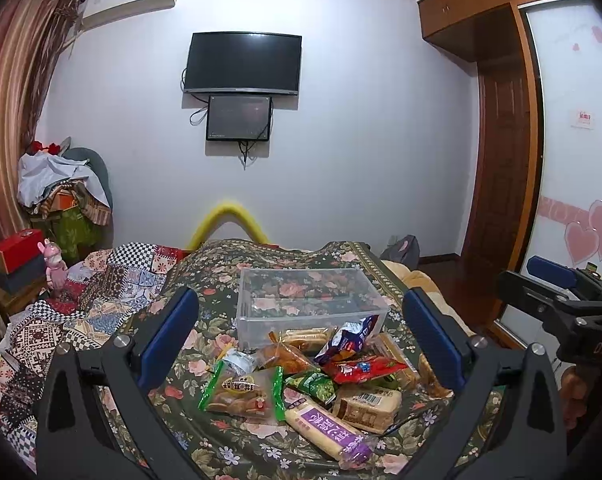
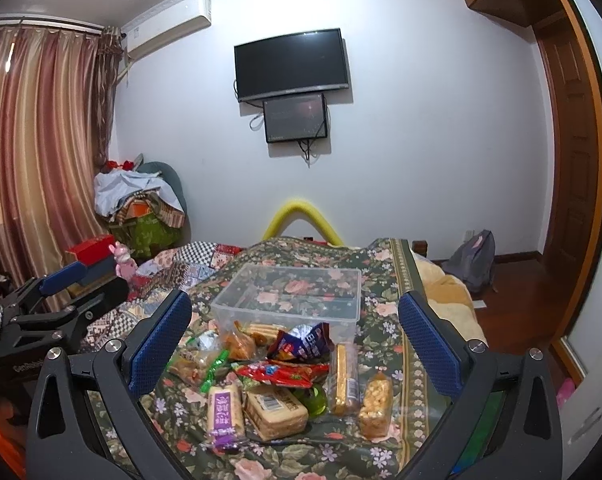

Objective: Organize snacks

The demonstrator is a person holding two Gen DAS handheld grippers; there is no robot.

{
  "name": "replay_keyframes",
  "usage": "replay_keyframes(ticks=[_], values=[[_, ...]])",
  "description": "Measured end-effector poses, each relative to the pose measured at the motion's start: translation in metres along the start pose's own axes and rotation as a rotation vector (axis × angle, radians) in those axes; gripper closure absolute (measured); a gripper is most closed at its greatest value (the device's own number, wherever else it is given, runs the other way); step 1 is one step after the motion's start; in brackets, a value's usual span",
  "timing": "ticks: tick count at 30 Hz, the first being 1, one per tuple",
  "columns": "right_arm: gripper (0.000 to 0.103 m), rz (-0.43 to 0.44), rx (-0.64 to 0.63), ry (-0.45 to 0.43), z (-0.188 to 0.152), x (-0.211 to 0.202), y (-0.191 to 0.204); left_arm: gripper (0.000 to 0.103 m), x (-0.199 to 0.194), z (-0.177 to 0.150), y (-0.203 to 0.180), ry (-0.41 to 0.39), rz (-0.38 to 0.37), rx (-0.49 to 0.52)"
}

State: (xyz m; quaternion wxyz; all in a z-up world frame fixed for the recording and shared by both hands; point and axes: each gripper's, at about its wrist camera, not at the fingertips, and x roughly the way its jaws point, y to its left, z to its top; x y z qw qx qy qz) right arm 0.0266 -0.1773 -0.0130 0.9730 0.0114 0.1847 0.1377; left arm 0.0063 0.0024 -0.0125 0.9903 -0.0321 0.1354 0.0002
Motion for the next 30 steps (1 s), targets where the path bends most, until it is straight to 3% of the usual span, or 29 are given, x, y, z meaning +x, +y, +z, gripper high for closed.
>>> replay_keyframes(ticks=[5,12,15,22,30], values=[[0.001,-0.004,0.011,0.060,-0.012,0.017,-0.013,0.011,0.014,-0.009,0.005,0.040,0.012,0.007],[0.016,-0.023,0.019,0.194,-0.038,0.041,-0.036,0.032,0.053,-0.033,0.022,0.197,0.012,0.011],[0.021,-0.032,0.025,0.255,-0.049,0.050,-0.046,0.033,0.071,-0.048,0.033,0.275,0.012,0.000],[0.022,-0.057,0.074,0.377,-0.071,0.071,-0.069,0.033,0.112,-0.080,0.058,0.428,0.022,-0.026],[0.022,-0.048,0.151,0.484,-0.089,0.095,-0.091,0.032,0.155,-0.097,0.074,0.531,0.001,-0.073]])
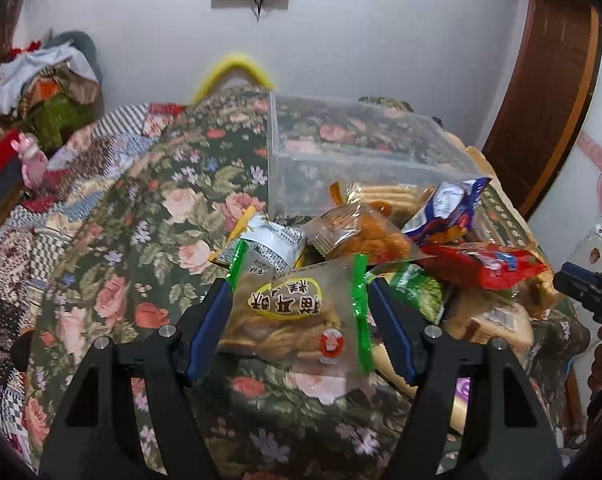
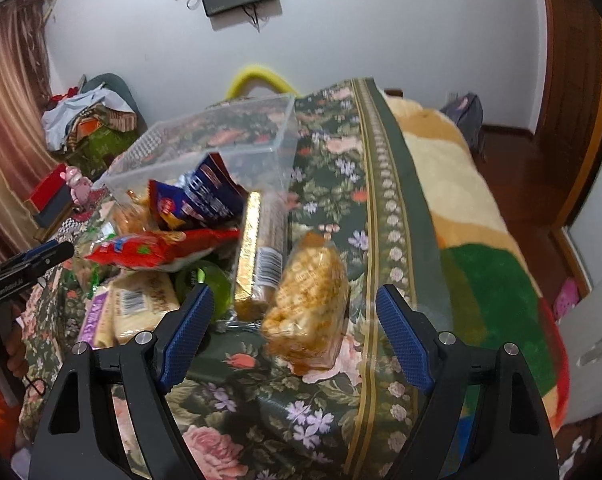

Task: Organize snacks
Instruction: 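Grasp the yellow-labelled bread bag with left gripper while right grasps the bread roll, then lift both held snacks and drop them into the clear box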

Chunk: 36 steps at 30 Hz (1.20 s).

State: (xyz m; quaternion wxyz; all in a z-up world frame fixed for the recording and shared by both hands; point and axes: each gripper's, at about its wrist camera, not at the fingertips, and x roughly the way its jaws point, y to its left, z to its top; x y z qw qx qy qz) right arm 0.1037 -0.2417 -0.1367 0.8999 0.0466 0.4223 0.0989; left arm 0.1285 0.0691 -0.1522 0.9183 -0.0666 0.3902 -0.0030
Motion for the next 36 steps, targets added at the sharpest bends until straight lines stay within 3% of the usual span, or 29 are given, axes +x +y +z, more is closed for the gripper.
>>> replay_keyframes(ticks=[5,10,13,18,21,23,24,28,36], values=[[0.022,-0.006,0.008,0.032,-0.003,0.009,-0.003,0.025,0.027,-0.002,0.006,0.064,-0.005,-0.016],[0.029,0.005,0.023,0.078,-0.004,0.023,-0.005,0.016,0.035,-0.006,-0.003,0.046,0.025,0.034],[0.036,0.025,0.044,0.088,-0.005,0.027,-0.006,0.010,0.040,-0.006,-0.004,0.055,0.025,0.048],[0.057,0.055,0.062,0.080,-0.005,0.022,-0.008,0.009,0.042,-0.006,-0.002,0.054,0.014,0.048],[0.069,0.036,0.057,0.070,-0.003,0.019,-0.010,0.012,0.039,-0.008,-0.001,0.045,0.007,0.046],[0.070,0.039,0.070,0.069,-0.004,0.017,-0.013,0.016,0.036,-0.010,0.000,0.040,0.004,0.045],[0.070,0.038,0.073,0.070,-0.003,0.017,-0.013,0.028,0.033,-0.010,0.000,0.035,0.013,0.047],[0.071,0.030,0.076,0.062,-0.002,0.015,-0.012,0.042,0.019,-0.012,-0.002,-0.001,0.035,0.060],[0.072,0.058,0.076,-0.005,0.013,-0.003,-0.005,0.052,-0.004,-0.008,0.001,-0.043,0.027,0.046]])
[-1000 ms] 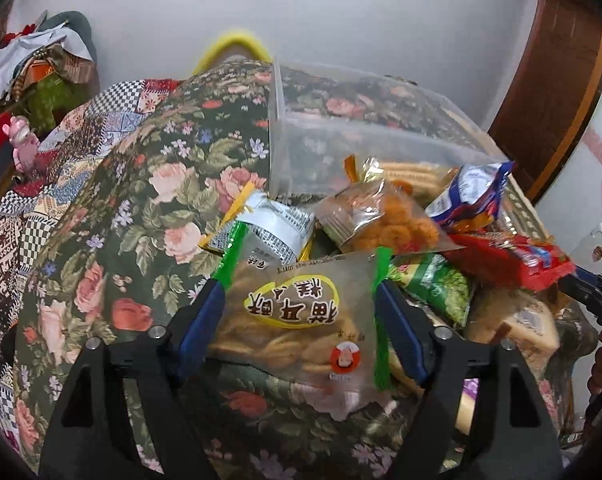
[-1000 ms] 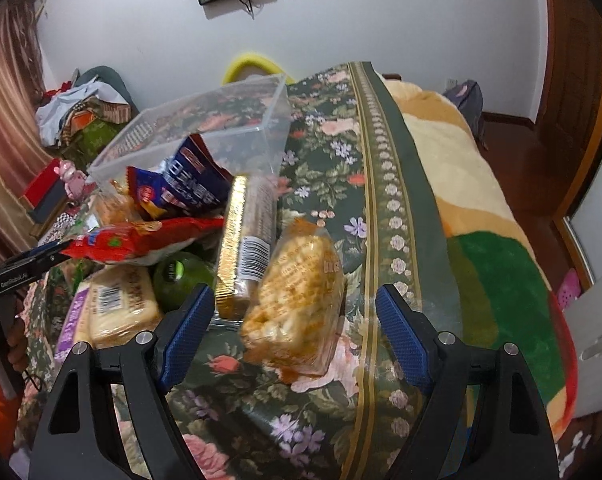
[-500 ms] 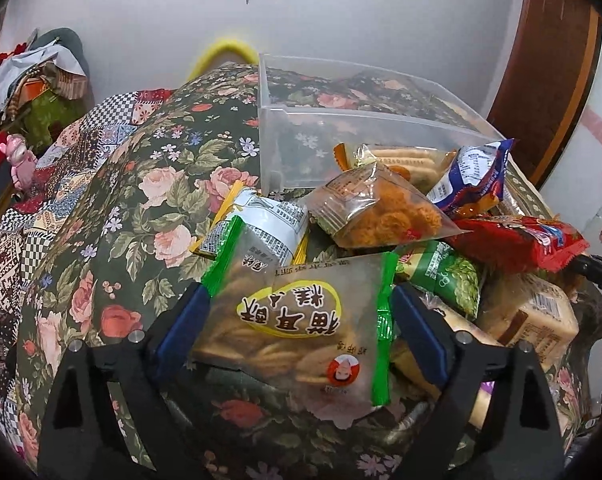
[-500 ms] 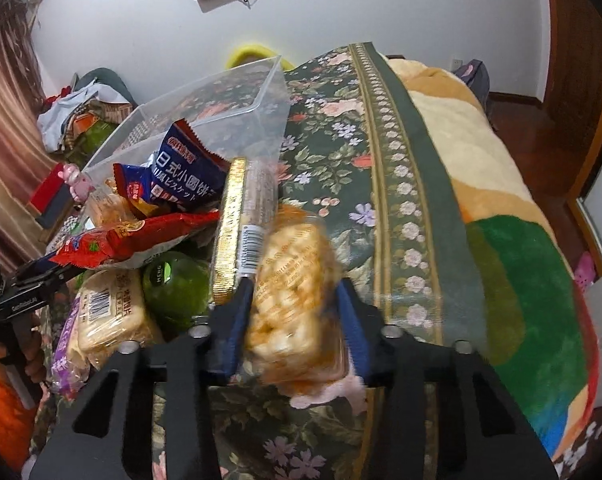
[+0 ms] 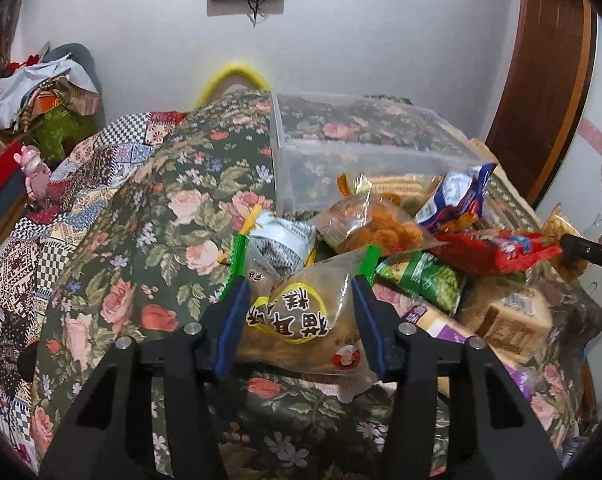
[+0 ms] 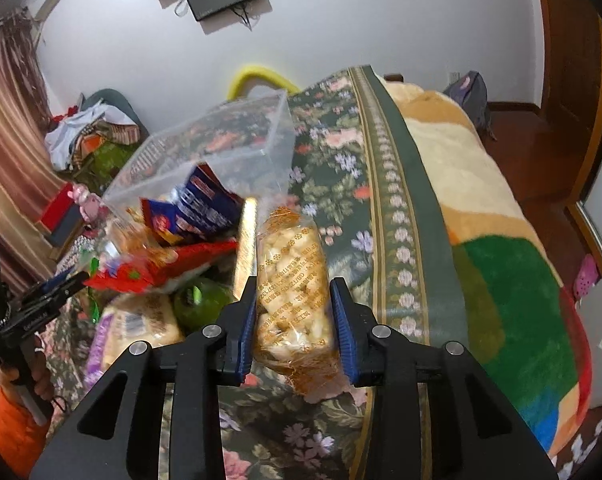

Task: Organize snacks
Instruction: 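Lift both held snacks and drop them into the clear box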

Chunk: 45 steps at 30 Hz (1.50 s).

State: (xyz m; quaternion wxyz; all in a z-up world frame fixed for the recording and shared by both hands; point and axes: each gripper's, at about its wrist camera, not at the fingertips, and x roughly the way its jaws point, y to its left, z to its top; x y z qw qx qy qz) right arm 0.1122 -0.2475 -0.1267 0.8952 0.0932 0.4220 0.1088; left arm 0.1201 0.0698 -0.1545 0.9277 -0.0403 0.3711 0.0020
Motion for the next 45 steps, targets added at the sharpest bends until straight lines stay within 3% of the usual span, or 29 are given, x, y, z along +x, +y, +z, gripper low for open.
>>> replay_keyframes(ticks=[11,24,35,45], values=[[0.072,0.048,-0.083,-0.124,0.036,-0.012,0.033,0.052,-0.036,0.043,-0.005,-0.129,-0.033,-0.003],[0.072,0.088,-0.157,-0.231,0.077,-0.002,0.061,0.052,-0.027,0.113,-0.022,-0.228,-0.074,0.018],[0.072,0.087,-0.160,-0.220,0.105,0.038,0.070,0.052,0.029,0.154,-0.023,-0.172,-0.092,-0.024],[0.072,0.088,-0.151,-0.061,0.114,0.093,0.068,0.052,0.093,0.163,-0.037,-0.055,-0.088,0.011]])
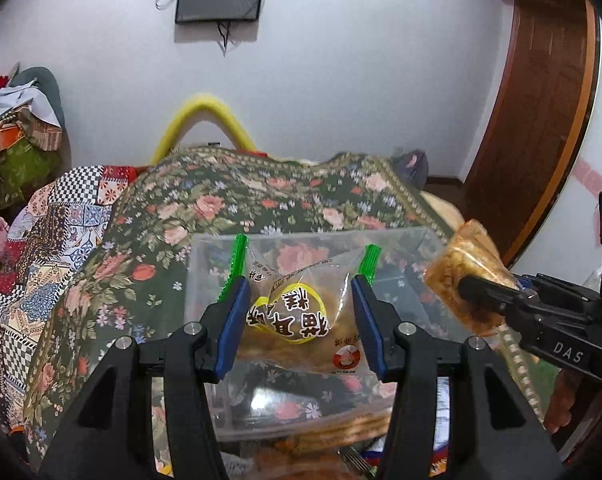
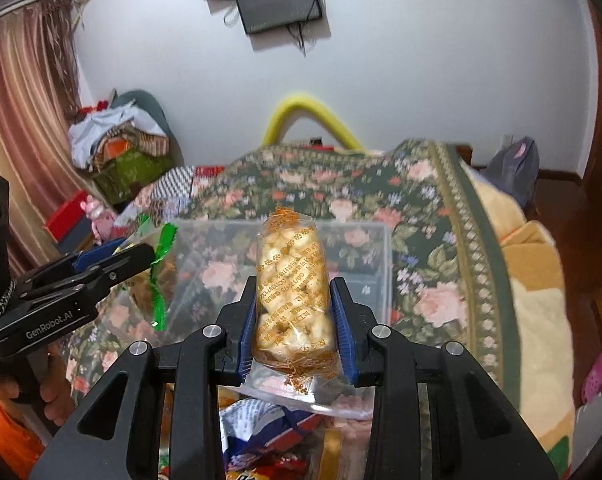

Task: Organize snacks
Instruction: 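Lift both held snacks and drop them into the clear box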

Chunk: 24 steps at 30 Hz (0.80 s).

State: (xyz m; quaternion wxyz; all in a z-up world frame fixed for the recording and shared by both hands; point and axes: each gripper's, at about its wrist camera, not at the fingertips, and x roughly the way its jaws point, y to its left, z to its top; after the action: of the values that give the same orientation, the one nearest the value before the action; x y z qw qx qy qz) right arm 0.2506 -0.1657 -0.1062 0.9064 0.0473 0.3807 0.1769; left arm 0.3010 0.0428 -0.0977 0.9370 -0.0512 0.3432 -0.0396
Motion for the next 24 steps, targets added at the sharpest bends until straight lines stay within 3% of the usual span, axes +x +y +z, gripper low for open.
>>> replay_keyframes(ticks=[6,11,20,24], values=[[0.072,-0.004,-0.015,0.084,-0.006,0.019,-0.004,0.051,0.029,-0.007,-0.003,0.080,-0.004,0.010],[0.071,-0.010,-0.017,0.128,-0.008,0.025,-0.008,0.051,0.030,-0.009,-0.002,0.079,0.003,0.006],[0.068,-0.028,-0.043,0.079,0.001,0.003,-0.003,0.050,-0.015,-0.003,0.003,0.027,-0.026,0.033],[0.065,-0.029,-0.048,0.033,0.001,-0.020,-0.002,0.045,-0.042,-0.005,0.009,-0.004,-0.005,0.070]])
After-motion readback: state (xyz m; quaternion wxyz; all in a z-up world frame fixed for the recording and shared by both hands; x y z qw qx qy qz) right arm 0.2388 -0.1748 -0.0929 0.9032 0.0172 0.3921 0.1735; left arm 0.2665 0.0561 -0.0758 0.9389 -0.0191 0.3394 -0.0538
